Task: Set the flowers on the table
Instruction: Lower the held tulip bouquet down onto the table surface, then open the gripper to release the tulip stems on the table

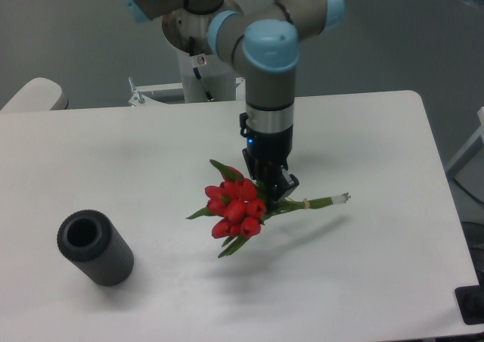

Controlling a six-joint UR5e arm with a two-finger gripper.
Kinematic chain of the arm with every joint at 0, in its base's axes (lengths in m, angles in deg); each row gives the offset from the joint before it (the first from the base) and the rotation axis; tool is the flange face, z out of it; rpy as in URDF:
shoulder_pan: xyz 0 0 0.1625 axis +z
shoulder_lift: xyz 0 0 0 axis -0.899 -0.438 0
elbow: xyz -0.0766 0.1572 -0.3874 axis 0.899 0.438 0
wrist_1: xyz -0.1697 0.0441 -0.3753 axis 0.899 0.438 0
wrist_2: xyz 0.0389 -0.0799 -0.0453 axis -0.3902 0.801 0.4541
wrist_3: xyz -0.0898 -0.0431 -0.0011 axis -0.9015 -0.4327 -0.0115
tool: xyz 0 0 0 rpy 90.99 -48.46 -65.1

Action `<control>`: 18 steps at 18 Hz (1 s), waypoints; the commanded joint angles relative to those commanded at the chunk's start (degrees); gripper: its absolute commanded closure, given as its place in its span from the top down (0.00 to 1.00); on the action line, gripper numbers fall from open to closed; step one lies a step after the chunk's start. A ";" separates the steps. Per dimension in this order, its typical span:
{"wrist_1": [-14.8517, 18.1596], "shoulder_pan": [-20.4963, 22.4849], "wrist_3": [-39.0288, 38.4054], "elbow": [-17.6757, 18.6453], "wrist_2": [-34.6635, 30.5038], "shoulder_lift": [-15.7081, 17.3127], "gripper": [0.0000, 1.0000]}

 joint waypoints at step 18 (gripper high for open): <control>-0.44 -11.34 -6.42 2.47 -15.84 -8.26 0.30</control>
